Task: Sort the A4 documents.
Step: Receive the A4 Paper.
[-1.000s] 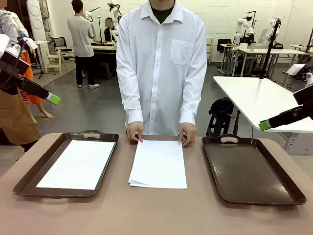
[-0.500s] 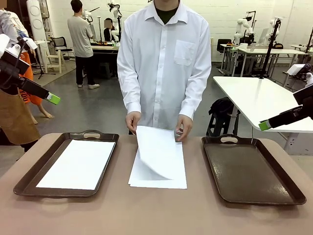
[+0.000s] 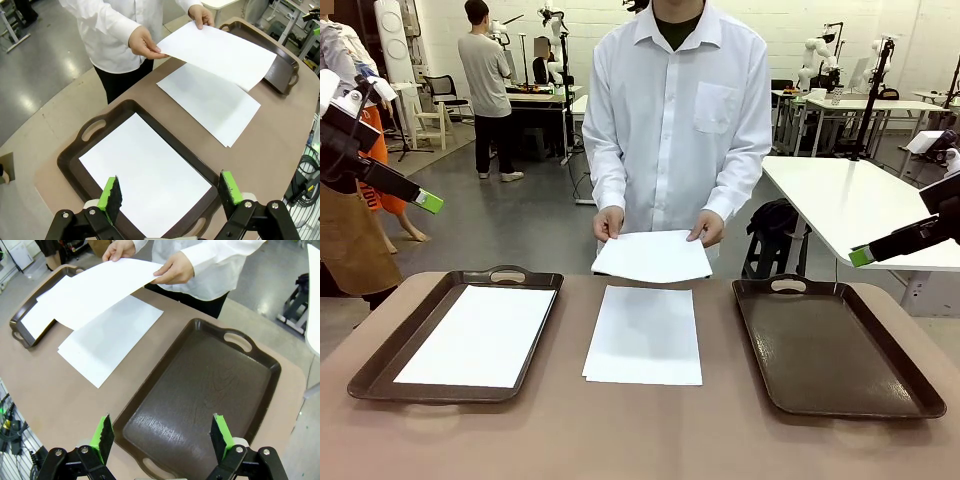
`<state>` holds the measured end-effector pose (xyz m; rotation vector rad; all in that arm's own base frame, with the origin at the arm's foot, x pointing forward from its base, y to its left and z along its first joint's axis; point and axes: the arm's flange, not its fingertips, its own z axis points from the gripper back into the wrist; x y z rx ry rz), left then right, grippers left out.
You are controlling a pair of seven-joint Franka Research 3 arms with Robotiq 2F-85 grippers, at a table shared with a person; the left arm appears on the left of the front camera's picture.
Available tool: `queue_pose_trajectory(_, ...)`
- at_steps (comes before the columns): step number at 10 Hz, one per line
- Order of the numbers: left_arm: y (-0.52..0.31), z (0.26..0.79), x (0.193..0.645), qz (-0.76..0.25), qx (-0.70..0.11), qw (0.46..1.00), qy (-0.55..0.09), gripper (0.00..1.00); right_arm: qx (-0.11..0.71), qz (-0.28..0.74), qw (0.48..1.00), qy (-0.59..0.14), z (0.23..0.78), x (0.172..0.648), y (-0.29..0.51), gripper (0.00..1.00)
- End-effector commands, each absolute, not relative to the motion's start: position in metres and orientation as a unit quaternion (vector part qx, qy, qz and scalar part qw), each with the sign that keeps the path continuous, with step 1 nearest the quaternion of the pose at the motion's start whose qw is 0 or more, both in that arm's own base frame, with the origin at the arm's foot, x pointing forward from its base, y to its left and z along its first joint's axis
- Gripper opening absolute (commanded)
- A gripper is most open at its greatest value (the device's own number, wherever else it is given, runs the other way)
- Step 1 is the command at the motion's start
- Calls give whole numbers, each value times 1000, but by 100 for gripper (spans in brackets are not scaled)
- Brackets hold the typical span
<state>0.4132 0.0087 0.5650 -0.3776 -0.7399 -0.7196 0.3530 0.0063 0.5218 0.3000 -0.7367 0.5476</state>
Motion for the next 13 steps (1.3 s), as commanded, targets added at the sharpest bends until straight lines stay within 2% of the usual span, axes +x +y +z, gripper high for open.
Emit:
queue_pose_trajectory(1, 9, 564, 412, -346, -177, 851, -353, 100, 150, 264, 885, -353, 520, 354, 7, 100)
queue_pose_trajectory(13, 9, 564, 412, -346, -177, 851, -353, 100, 150, 264, 885, -353, 520, 354, 7, 100)
